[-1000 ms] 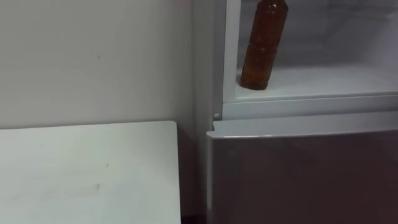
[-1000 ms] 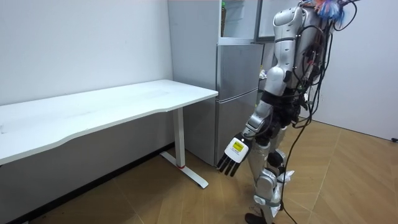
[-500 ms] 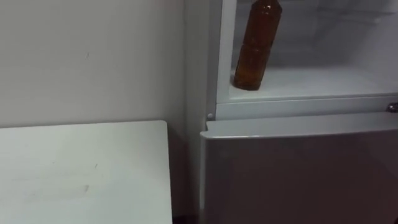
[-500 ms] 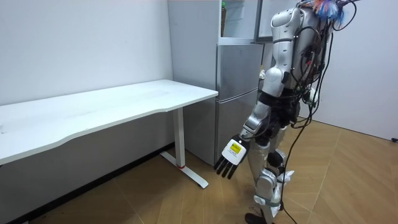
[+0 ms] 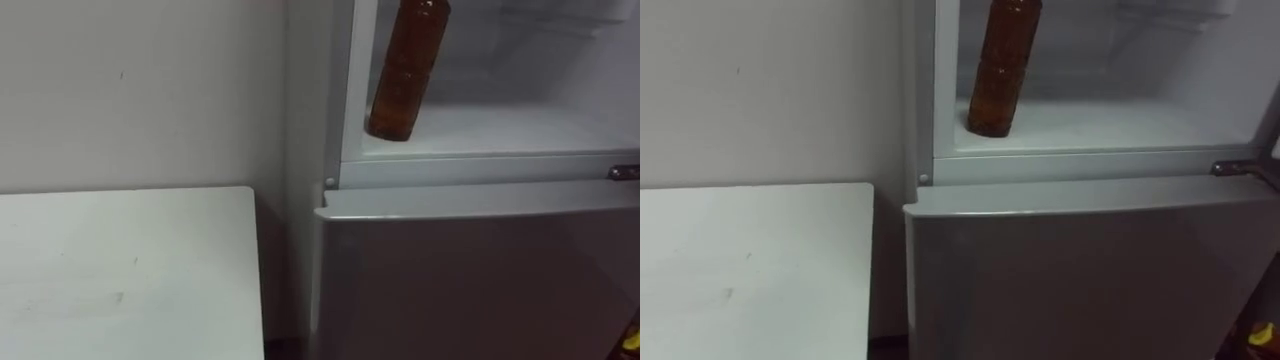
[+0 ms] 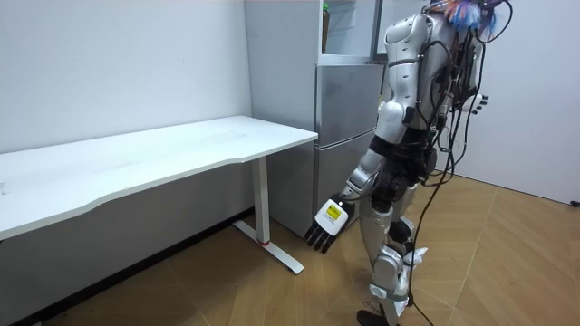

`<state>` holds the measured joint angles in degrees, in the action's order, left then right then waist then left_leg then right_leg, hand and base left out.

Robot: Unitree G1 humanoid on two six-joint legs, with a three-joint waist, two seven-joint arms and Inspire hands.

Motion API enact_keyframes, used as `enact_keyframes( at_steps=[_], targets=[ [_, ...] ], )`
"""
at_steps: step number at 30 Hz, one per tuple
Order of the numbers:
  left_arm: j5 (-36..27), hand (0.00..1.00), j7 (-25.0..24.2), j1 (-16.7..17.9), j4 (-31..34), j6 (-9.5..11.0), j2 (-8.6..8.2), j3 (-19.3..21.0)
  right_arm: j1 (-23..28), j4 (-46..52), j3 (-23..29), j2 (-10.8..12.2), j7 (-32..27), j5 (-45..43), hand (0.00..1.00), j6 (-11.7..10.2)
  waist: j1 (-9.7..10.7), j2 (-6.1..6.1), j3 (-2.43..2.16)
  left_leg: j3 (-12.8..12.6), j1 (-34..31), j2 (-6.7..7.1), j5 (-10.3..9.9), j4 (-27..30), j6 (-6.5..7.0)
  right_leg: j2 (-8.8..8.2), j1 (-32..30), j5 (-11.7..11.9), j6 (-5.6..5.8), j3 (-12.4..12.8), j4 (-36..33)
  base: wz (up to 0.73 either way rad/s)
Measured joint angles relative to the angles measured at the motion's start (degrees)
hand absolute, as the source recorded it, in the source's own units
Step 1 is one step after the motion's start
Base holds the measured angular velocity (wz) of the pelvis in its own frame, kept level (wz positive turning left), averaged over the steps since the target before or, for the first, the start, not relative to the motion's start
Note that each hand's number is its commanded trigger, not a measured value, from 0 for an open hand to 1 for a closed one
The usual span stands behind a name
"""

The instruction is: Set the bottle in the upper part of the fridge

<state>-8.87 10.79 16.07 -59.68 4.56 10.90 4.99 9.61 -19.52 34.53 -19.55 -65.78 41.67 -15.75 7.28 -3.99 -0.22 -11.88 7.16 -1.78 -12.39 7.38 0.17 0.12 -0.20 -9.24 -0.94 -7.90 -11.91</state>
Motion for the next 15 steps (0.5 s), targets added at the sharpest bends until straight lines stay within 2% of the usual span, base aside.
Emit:
enact_keyframes(
  at_steps=[5,10,15],
  targets=[
    [2.3,0.0,-0.3,-0.1,0.0,0.0,0.0,0.2,-2.4,5.7,1.6,-1.3,-2.1,-6.8,0.0,-0.8,0.4,0.0,0.01,0.0,0.2,0.0,0.0,-0.1,0.01,0.02,0.0,0.0,-0.02,0.0,-0.2,0.0],
    [3.4,0.0,-0.4,-0.2,-1.1,0.0,-0.03,0.6,-4.2,15.7,3.2,-1.4,-3.7,-19.9,0.0,-1.0,0.5,0.19,0.06,-0.4,0.1,-0.01,0.0,0.0,0.0,0.07,-0.5,0.0,-0.13,0.3,-0.8,-0.06],
    [3.6,0.0,-0.4,-0.1,-2.5,0.0,-1.05,1.2,-4.9,20.2,3.2,-1.5,-4.3,-22.2,0.0,-0.4,0.1,0.13,0.02,-0.4,0.3,0.03,0.0,0.0,0.01,0.05,-0.7,0.0,-0.14,0.4,-1.0,0.0]
  ],
)
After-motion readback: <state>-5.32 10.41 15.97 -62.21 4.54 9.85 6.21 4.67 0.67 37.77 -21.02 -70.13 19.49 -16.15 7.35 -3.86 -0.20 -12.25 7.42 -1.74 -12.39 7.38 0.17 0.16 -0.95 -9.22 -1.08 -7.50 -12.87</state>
